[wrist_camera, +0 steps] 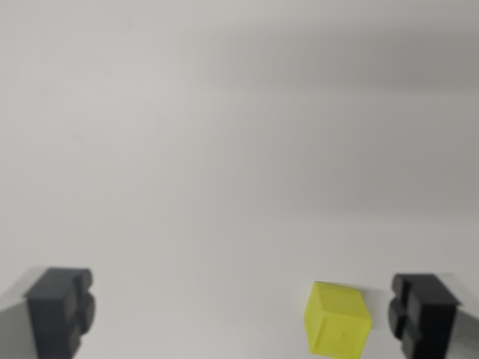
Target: Pick yellow cube
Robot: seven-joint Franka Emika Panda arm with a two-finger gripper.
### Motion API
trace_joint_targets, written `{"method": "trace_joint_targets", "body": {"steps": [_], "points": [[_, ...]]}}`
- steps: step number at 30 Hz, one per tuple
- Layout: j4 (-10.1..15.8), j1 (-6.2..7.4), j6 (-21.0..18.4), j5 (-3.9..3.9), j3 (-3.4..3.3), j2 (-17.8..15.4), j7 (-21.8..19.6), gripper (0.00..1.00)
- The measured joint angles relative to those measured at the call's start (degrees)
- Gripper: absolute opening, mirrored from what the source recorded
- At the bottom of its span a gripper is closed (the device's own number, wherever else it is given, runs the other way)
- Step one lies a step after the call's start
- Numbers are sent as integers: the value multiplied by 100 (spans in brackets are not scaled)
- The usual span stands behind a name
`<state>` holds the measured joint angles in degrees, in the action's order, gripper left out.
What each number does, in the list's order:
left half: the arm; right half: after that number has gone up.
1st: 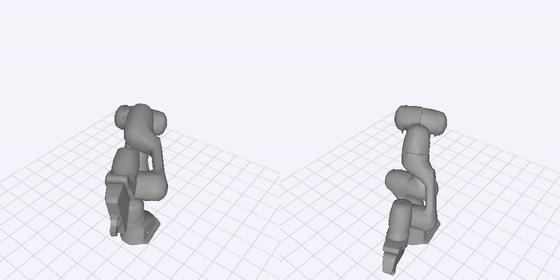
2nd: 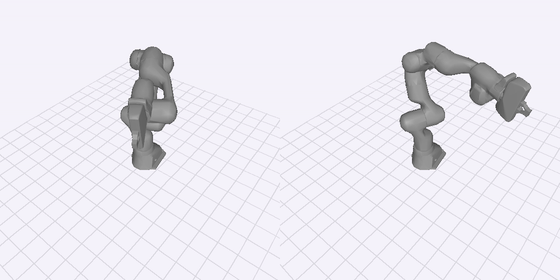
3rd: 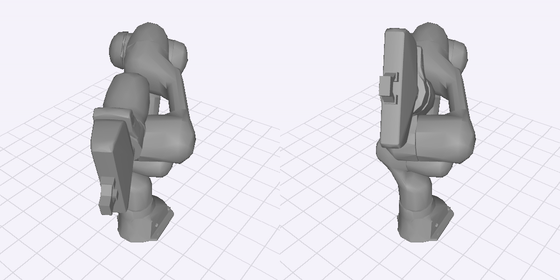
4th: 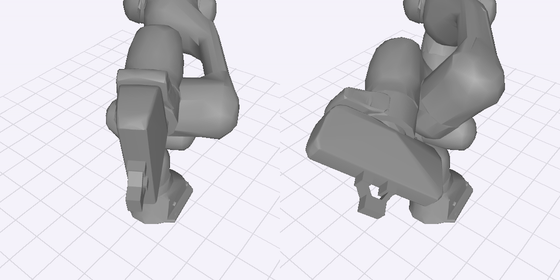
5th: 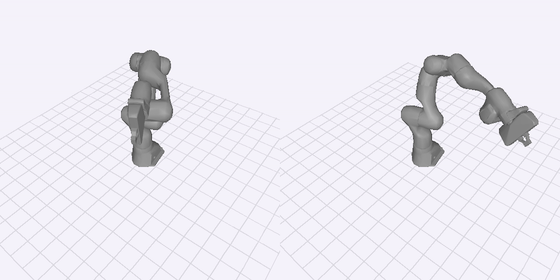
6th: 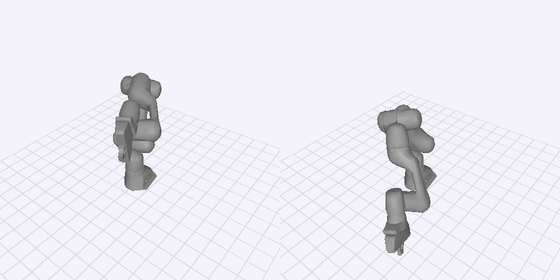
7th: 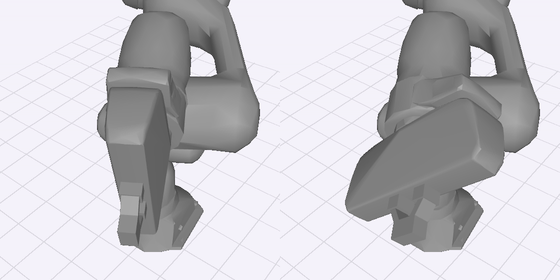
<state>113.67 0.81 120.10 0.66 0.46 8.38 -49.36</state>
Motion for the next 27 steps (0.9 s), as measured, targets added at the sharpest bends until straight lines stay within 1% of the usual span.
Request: {"method": "trace_joint_targets", "body": {"steps": [5,7,27], "points": [[10,-2,7,0,0,-4,-9,100],[58,-11,40,0,-1,-21,-21,100],[1424,-200,1012,-2,-2,-453,-75,100]]}}
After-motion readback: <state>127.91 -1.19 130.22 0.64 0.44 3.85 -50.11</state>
